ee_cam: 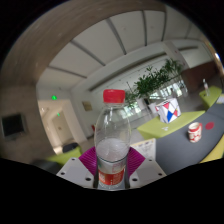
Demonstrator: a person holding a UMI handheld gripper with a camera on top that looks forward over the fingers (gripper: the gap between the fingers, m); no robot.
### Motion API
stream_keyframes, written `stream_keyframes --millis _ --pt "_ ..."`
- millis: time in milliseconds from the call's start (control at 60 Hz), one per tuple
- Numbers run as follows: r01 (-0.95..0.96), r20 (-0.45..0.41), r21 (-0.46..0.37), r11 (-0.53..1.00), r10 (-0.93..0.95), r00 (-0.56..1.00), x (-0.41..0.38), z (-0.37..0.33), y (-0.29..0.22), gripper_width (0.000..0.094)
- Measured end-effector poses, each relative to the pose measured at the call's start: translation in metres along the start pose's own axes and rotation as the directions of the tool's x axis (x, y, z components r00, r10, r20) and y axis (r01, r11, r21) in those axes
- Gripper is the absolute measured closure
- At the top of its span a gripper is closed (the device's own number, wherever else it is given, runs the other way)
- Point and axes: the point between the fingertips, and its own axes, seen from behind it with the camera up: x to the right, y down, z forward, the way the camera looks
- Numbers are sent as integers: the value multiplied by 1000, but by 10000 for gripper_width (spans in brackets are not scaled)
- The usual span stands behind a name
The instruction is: Pour water
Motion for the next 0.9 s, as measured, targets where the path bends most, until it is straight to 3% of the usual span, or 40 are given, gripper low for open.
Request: stream_keyframes --millis 150,300,450,617,733,900 --pt "-366 182 14 931 358 916 12 50 -82 588" --pt "-747 310 -72 661 727 613 87 104 -128 589" --pt "-924 295 -86 373 895 334 184 145 -125 589" --pt "-991 255 -68 113 963 92 275 169 -92 591" --pt "-999 258 -39 11 966 0 309 155 -80 590" --pt "-999 245 -54 9 970 -5 319 162 -69 589"
